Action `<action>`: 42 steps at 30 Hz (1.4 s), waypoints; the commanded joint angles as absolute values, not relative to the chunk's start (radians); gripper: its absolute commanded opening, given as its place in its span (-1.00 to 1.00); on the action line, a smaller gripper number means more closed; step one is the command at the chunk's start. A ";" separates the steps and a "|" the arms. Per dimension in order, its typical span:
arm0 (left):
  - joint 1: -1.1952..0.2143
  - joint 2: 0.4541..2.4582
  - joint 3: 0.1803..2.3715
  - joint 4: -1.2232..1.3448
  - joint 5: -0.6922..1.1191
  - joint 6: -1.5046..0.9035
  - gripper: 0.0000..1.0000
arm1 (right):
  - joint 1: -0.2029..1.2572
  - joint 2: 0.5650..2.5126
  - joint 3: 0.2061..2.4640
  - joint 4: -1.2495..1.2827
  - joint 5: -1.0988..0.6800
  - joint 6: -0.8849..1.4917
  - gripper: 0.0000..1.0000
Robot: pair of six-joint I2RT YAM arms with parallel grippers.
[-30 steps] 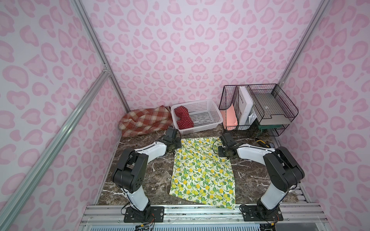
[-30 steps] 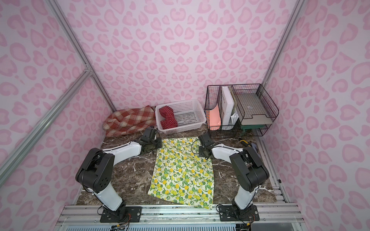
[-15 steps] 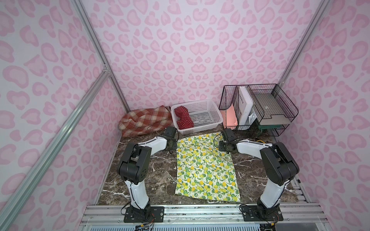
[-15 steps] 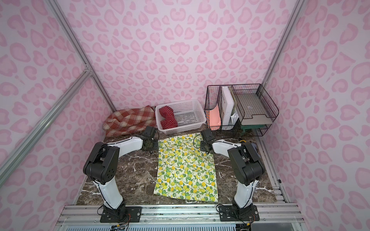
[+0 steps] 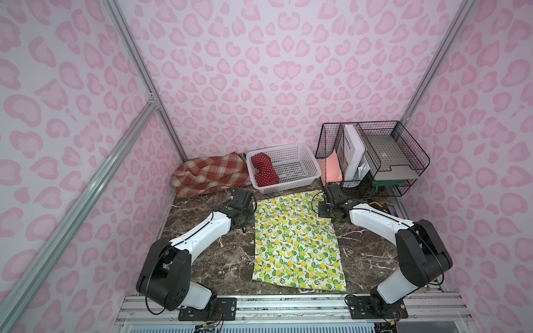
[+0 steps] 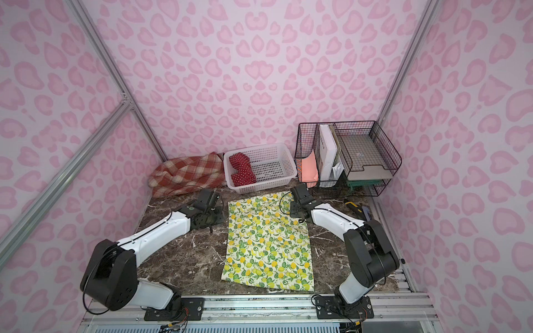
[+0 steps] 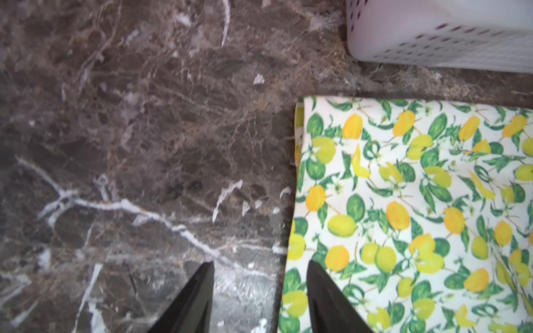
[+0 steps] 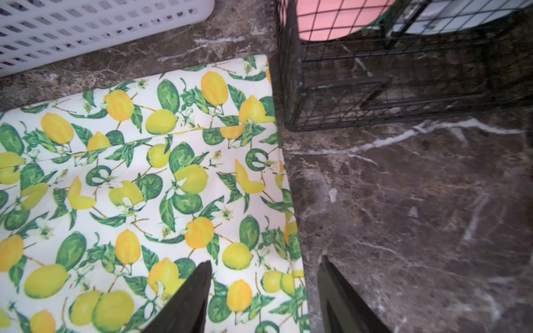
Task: Roll up the skirts
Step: Fold the skirt at the center of the board.
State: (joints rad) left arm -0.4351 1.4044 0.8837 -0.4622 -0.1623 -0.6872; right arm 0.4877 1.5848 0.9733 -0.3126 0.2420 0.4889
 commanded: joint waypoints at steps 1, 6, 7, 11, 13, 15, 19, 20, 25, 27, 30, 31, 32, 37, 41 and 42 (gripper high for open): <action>-0.506 1.300 0.801 -0.583 -0.091 -0.812 0.14 | 0.493 1.494 0.931 -0.423 0.233 0.540 0.26; -0.707 1.086 0.667 -0.709 -0.037 -0.994 0.23 | 0.609 1.286 0.778 -0.589 0.205 0.707 0.23; -0.740 1.048 0.637 -0.721 -0.015 -1.034 0.47 | 0.652 1.248 0.743 -0.627 0.200 0.759 0.22; -0.849 0.935 0.553 -0.794 -0.023 -1.172 0.50 | 0.832 1.131 0.650 -0.789 0.210 1.007 0.19; -0.883 0.912 0.514 -0.771 -0.002 -1.219 0.53 | 0.891 1.088 0.624 -0.852 0.177 1.088 0.18; -0.924 0.908 0.496 -0.733 0.004 -1.245 0.54 | 0.961 1.046 0.608 -0.922 0.175 1.178 0.18; -0.965 0.941 0.490 -0.726 -0.010 -1.277 0.46 | 1.081 0.992 0.580 -1.015 0.136 1.337 0.18; -0.974 0.949 0.471 -0.694 -0.007 -1.289 0.40 | 1.119 0.976 0.576 -1.026 0.135 1.388 0.18; -1.010 1.007 0.431 -0.622 -0.027 -1.344 0.04 | 1.185 0.948 0.495 -1.002 0.089 1.477 0.16; -1.020 1.024 0.433 -0.623 -0.044 -1.349 -0.03 | 1.190 0.952 0.491 -0.993 0.095 1.482 0.15; -1.026 1.031 0.432 -0.612 -0.060 -1.359 -0.09 | 1.190 0.960 0.493 -0.993 0.103 1.486 0.15; -1.027 1.033 0.434 -0.610 -0.061 -1.360 -0.13 | 1.191 0.962 0.488 -0.987 0.098 1.488 0.16; -1.028 1.032 0.433 -0.610 -0.063 -1.359 -0.27 | 1.190 0.961 0.483 -0.983 0.092 1.487 0.16; -1.029 1.023 0.440 -0.628 -0.089 -1.382 -1.00 | 1.190 0.936 0.446 -0.965 0.047 1.497 0.12; -1.031 1.051 0.442 -0.609 -0.095 -1.382 -1.00 | 1.190 0.900 0.423 -0.935 0.016 1.497 0.01; -1.031 1.064 0.445 -0.610 -0.092 -1.384 -1.00 | 1.189 0.890 0.422 -0.927 0.009 1.495 -0.04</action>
